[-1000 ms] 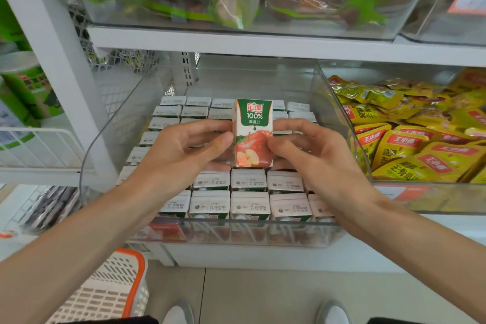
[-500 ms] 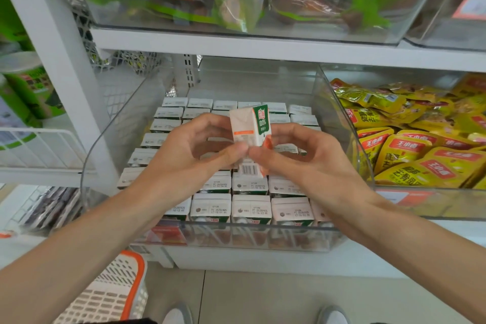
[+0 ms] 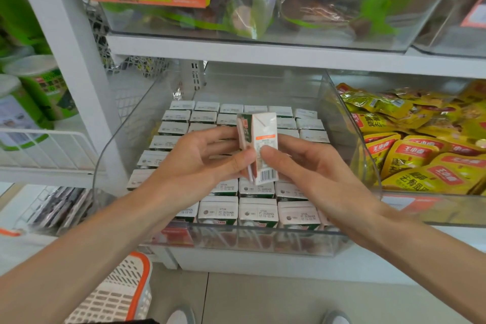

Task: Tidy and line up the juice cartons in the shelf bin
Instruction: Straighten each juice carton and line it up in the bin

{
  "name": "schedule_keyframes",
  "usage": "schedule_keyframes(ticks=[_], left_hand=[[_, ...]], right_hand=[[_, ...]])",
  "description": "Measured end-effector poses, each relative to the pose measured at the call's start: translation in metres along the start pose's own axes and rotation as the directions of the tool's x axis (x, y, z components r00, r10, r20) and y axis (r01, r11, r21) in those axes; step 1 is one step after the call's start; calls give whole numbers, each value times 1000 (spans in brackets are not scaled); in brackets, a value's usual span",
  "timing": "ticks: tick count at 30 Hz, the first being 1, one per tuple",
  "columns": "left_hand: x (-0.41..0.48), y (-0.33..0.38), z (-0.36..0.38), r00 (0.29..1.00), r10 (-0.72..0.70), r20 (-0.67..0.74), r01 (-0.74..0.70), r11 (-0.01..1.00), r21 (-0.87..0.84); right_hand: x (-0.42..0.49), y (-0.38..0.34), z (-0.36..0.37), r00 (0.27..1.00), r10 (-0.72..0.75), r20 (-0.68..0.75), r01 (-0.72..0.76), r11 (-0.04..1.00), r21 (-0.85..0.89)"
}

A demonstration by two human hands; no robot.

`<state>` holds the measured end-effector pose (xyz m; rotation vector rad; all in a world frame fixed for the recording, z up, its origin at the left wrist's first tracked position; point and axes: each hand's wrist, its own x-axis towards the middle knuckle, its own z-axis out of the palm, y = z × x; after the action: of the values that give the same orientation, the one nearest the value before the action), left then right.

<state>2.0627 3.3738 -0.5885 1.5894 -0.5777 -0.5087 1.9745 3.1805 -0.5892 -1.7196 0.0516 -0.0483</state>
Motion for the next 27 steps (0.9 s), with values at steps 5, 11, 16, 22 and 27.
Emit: schedule_keyframes(ticks=[5,11,16,22,27], left_hand=[[1,0,2,999,25,-40,-27,999,-34],[-1,2,0,990,141,12,-142,981,130],[0,1,3,973,230,-28,-216,943,254],[1,2,4,962,266,-58,-244,937,249],[2,1,3,959,274,-75,-252,943,217]], right_hand=[[2,1,3,995,-76,-66,77,997,10],[6,5,-7,990,-137,-28,135,989,-65],[9,9,-9,951,-289,-106,268,947,-178],[7,8,-9,930,-351,-113,309,909,-279],[8,10,-9,922,-356,-151,308,913,-269]])
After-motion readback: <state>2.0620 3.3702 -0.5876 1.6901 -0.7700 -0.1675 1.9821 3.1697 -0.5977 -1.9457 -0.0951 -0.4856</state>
